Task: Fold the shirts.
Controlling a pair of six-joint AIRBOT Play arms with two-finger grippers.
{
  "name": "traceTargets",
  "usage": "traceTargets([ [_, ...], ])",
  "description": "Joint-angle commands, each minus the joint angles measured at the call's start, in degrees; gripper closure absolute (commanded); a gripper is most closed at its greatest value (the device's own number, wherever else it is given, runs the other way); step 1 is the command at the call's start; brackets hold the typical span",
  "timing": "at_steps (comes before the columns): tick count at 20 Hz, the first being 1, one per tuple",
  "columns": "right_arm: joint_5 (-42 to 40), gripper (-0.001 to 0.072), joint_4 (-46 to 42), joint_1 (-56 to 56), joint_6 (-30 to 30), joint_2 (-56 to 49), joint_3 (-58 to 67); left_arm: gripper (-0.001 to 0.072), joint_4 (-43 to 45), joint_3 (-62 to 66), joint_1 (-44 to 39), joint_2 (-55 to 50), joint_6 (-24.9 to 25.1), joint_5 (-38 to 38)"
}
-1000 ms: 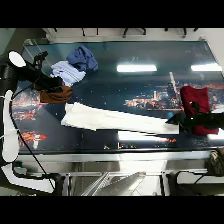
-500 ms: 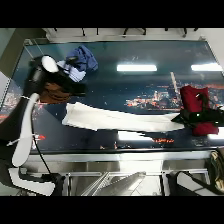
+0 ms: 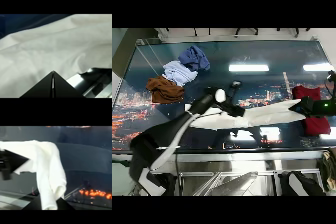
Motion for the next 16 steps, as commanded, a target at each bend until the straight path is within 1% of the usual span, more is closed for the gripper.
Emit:
traceTargets([
  [1, 0.9, 0.0693, 2.1, 3.0, 2.6, 0.9, 3.0, 0.0696, -1.3, 6.5, -4.8, -8.2, -2.4, 1.5],
  [3, 2.5, 0.0693, 2.8, 3.2, 2.5, 0.9, 3.0, 0.0696, -1.4, 10.8, -5.5, -11.8, -3.9, 0.9],
  [6, 5.3, 0.0693, 3.5, 3.5, 2.5, 0.9, 3.0, 0.0696, -4.0, 15.3, -5.9, -14.8, -4.1, 2.9],
  [7, 5.6, 0.0693, 3.5, 3.5, 2.5, 0.9, 3.0, 0.0696, -5.5, 16.4, -5.9, -15.4, -4.1, 2.3],
  [9, 5.3, 0.0693, 3.3, 3.4, 2.5, 0.6, 3.0, 0.0696, -6.0, 17.7, -5.8, -15.4, -3.4, -1.9],
  [11, 5.3, 0.0693, 3.3, 3.5, 2.5, -0.7, 3.6, 0.0697, -2.9, 16.3, -5.0, -12.3, 1.1, -7.9],
  [13, 5.1, 0.0693, 3.3, 3.5, 2.5, -2.4, 4.6, 0.0697, 1.4, 11.8, -2.7, -5.6, 5.0, -11.9],
  [15, 2.3, 0.0693, 3.5, 4.7, 3.0, -4.0, 5.8, 0.0696, 3.1, 5.5, 1.5, 2.5, 9.9, -17.0],
  [16, 0.1, 0.0693, 3.7, 6.1, 3.8, -4.8, 6.2, 0.0696, 4.3, 1.8, 4.1, 6.6, 11.6, -19.5],
])
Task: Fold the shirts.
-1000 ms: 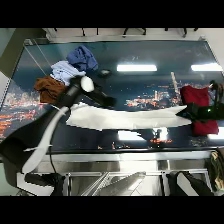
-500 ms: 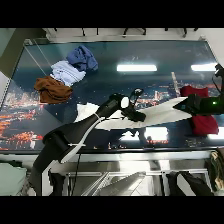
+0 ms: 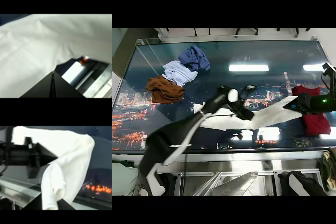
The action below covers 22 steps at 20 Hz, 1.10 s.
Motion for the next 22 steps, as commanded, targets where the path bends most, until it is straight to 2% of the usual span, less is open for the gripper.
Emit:
traceTargets([
  [1, -5.6, 0.0693, 1.3, 3.8, 1.2, -2.8, 1.4, 0.0696, 5.3, -11.0, 7.9, 13.2, 6.6, -9.6],
  [6, -19.3, 0.0693, 7.0, 21.2, 2.6, -9.4, 1.4, 0.0696, 12.0, -25.1, 28.3, 31.3, 7.0, -10.3],
  [10, -32.5, 0.0694, 12.2, 36.2, 2.6, -19.1, 2.4, 0.0696, 11.4, -26.9, 43.5, 36.3, 6.0, -9.7],
  [12, -36.0, 0.0693, 13.8, 41.4, 2.4, -25.2, 4.6, 0.0696, 9.5, -26.9, 48.7, 37.8, 4.9, -8.2],
  [15, -40.9, 0.0693, 15.7, 47.7, 2.2, -36.1, 10.5, 0.0696, 3.6, -26.9, 54.2, 38.7, 4.9, -7.0],
  [18, -47.0, 0.0693, 20.3, 51.9, 1.6, -46.1, 16.2, 0.0696, 1.4, -26.9, 55.3, 38.7, 4.9, -6.7],
  [20, -48.4, 0.0692, 26.6, 53.7, -2.1, -51.8, 19.5, 0.0696, 1.4, -26.9, 55.2, 38.7, 4.9, -6.7],
  [22, -49.2, 0.0679, 36.2, 54.4, -8.7, -55.3, 21.0, 0.0696, 1.4, -26.9, 55.2, 38.7, 4.9, -6.7],
])
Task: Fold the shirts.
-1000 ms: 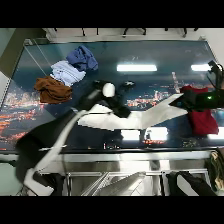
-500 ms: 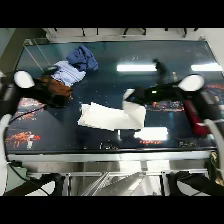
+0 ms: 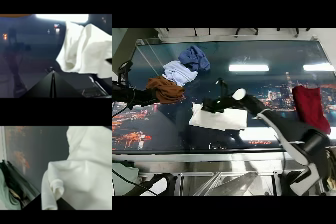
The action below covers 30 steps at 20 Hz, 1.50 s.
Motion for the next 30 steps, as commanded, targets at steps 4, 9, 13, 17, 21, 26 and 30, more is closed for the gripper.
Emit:
traceTargets([
  [4, 2.0, 0.0101, 19.8, -0.5, -14.5, -6.6, 3.4, 0.0696, -0.9, 0.0, 0.7, 0.2, 0.2, 0.3],
  [9, 21.9, 0.0114, 7.1, -11.5, -11.3, 1.3, 1.7, 0.0696, -0.9, 0.0, 0.7, 0.2, 0.5, 0.3],
  [13, 21.1, 0.0113, -15.1, -17.9, -4.5, 17.1, -13.7, 0.0696, -1.0, -2.0, 0.7, 0.1, 0.5, 0.5],
  [17, 9.8, 0.0109, -15.6, -25.5, -4.1, 26.9, -30.2, 0.0696, -3.0, -8.0, -0.1, 0.1, 0.5, 1.4],
  [21, 9.3, 0.0031, -15.1, -29.1, -6.7, 22.0, -34.1, 0.0695, -2.8, -9.5, -3.4, 0.2, 0.5, 0.7],
  [26, 8.7, 0.0012, 3.3, -28.3, -19.8, 11.8, -34.1, 0.0695, -2.8, -6.2, -7.8, 0.2, 0.4, 0.0],
  [30, 8.2, 0.0012, 16.3, -23.8, -26.8, 7.6, -34.1, 0.0695, -2.8, -4.8, -10.2, 0.2, -0.5, 0.3],
])
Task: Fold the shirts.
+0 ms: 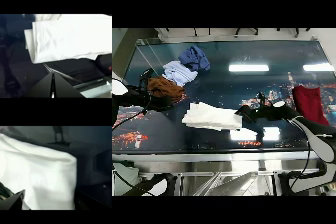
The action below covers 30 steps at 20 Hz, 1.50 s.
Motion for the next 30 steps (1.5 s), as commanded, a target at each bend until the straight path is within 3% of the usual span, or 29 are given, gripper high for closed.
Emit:
traceTargets([
  [1, -1.1, 0.0012, 12.6, 3.8, -7.4, -4.0, -0.2, 0.0695, 0.1, 0.9, -1.9, 0.0, -0.9, 0.1],
  [2, -1.6, 0.0013, 15.4, 5.1, -9.1, -4.5, -0.2, 0.0696, 0.0, 0.9, -1.9, 0.0, -1.0, 0.0],
  [3, -1.9, 0.007, 17.2, 5.9, -10.2, -4.6, -0.1, 0.0695, 0.1, 0.9, -1.9, 0.0, -1.3, 0.0],
  [4, -1.8, 0.0302, 17.7, 6.1, -10.7, -4.5, 0.1, 0.0695, 0.1, 0.9, -1.9, 0.0, -1.3, -0.1],
  [5, -0.4, 0.0687, 17.6, 5.7, -11.9, -4.3, 0.5, 0.0696, 0.1, 0.9, -1.7, 0.0, -1.3, -0.1],
  [8, 5.3, 0.0693, 13.4, 1.0, -10.6, 1.2, 0.2, 0.0696, 0.2, 0.9, -1.3, 0.0, -1.3, -0.5],
  [12, 5.6, 0.0692, 2.1, -8.7, -1.6, 20.3, -6.7, 0.0695, 0.4, 0.9, -1.4, 0.0, -1.2, -0.3],
  [18, 3.7, 0.0692, -0.3, -20.0, 9.5, 51.8, -15.2, 0.0696, 0.3, 0.9, -1.4, 0.0, 0.2, 1.3],
  [20, 0.4, 0.0692, -0.2, -20.2, 9.5, 58.7, -15.2, 0.0695, -0.1, 0.9, -1.4, 0.0, 0.2, 2.4],
  [24, -5.1, 0.0693, -0.2, -21.9, 9.5, 59.4, -13.6, 0.0696, -0.1, 0.9, -1.4, 0.0, 0.2, 2.5],
  [30, -6.3, 0.0693, -0.2, -28.1, 3.4, 45.3, 2.1, 0.0696, 0.0, 0.9, -1.4, 0.0, 0.2, 2.2],
])
